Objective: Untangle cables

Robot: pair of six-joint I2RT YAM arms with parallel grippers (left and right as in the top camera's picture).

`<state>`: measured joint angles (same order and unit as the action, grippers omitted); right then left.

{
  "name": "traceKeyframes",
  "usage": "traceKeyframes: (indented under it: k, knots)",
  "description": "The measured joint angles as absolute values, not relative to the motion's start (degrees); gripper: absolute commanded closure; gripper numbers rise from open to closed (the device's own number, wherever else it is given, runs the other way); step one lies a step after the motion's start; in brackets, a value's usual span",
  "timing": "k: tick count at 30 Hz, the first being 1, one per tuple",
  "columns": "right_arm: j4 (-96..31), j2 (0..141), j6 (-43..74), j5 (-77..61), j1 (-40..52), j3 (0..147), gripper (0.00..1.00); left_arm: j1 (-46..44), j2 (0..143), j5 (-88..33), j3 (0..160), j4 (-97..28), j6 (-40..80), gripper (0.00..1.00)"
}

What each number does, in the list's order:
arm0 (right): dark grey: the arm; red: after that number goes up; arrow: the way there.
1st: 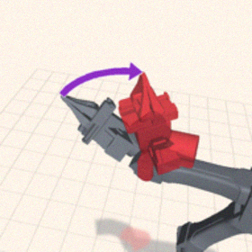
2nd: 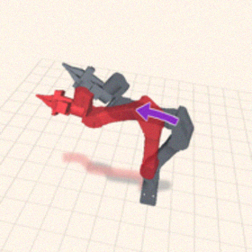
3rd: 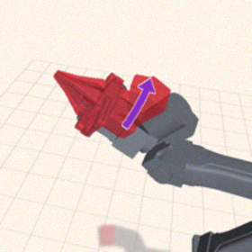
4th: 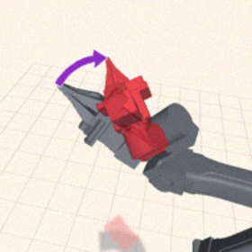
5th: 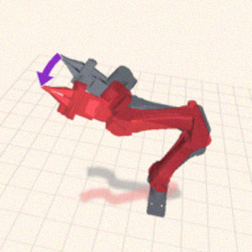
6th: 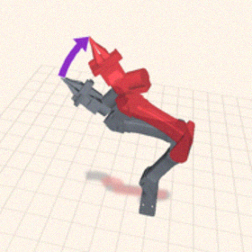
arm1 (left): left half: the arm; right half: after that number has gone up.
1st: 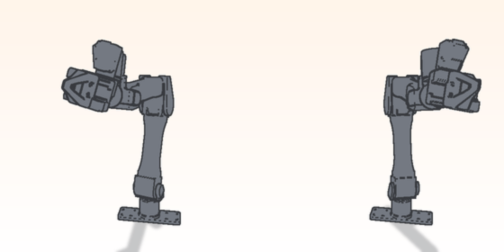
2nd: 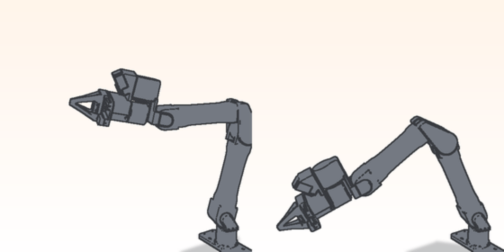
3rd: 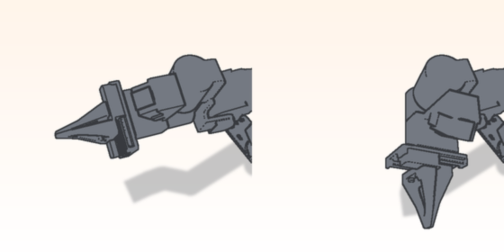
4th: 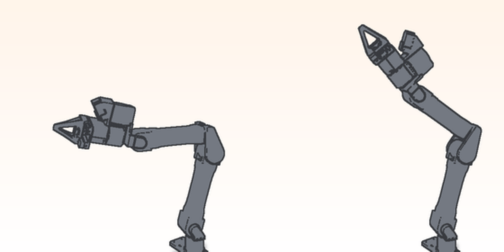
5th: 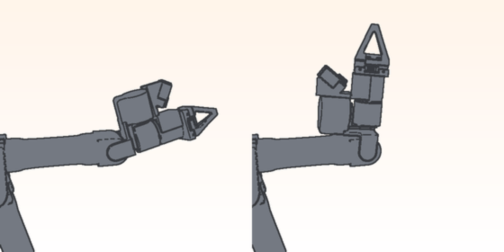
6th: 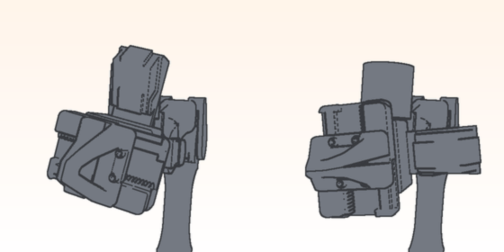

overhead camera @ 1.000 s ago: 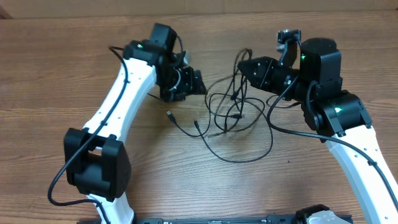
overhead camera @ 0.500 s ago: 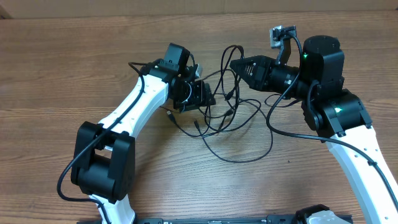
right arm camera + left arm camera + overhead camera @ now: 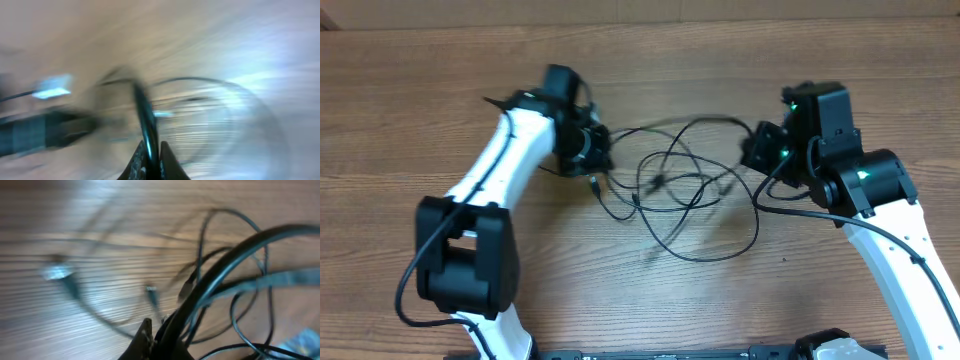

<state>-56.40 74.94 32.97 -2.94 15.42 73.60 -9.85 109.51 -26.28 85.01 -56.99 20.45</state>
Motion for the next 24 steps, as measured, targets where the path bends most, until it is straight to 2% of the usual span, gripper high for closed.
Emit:
traceKeyframes:
  k: [7,17,24]
  knots:
    - [-64.1,77.4,33.0,18.7,15.4,73.6,0.96,-3.3,108.6,-23.7,89.8,-62.7,14.4,0.96]
    - [-65.6,80.1,33.0,24.8,15.4,73.6,0.96,-3.3,107.7,-23.3,90.0,-63.2,10.1,0.96]
    - [-70.2,80.9,40.5,34.9,11.3,73.6,0.96,-3.1,104.6,-18.5,90.1,-64.4,10.3,0.96]
